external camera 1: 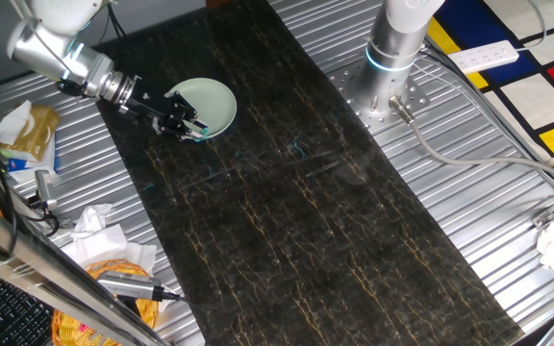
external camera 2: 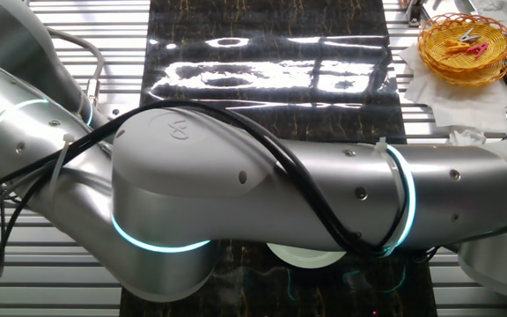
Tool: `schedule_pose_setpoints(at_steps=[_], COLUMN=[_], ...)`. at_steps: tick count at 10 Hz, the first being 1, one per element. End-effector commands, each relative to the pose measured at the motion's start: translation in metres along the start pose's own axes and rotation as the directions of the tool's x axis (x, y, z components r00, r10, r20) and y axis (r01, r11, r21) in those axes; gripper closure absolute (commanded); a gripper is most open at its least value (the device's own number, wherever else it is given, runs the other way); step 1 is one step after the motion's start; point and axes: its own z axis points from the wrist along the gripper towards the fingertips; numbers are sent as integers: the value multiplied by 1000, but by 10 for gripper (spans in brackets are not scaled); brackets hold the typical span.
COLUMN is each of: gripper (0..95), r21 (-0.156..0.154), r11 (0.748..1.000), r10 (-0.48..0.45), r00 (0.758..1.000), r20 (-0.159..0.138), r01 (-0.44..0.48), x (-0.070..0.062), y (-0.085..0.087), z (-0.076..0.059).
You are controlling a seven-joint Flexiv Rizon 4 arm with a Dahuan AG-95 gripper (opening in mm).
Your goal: Use a clamp
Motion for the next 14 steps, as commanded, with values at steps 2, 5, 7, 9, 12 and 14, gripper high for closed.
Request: schedule_pose_setpoints(at_steps=[2,5,7,9,12,14], gripper=[0,0,0,0,0,0], r21=[9,12,-8,-16,-15,19], r11=[1000,995,982,967,908,804], r10=[21,103,187,250,407,578], r00=[1000,994,978,961,892,774], r20=[-13,-39,-88,-121,-196,-259], r01=[-21,-103,-189,-254,-418,-594], x=[0,-4,-15,-27,-42,-60], y=[0,1,4,7,16,31], z=[0,-2,-8,-12,-21,-32])
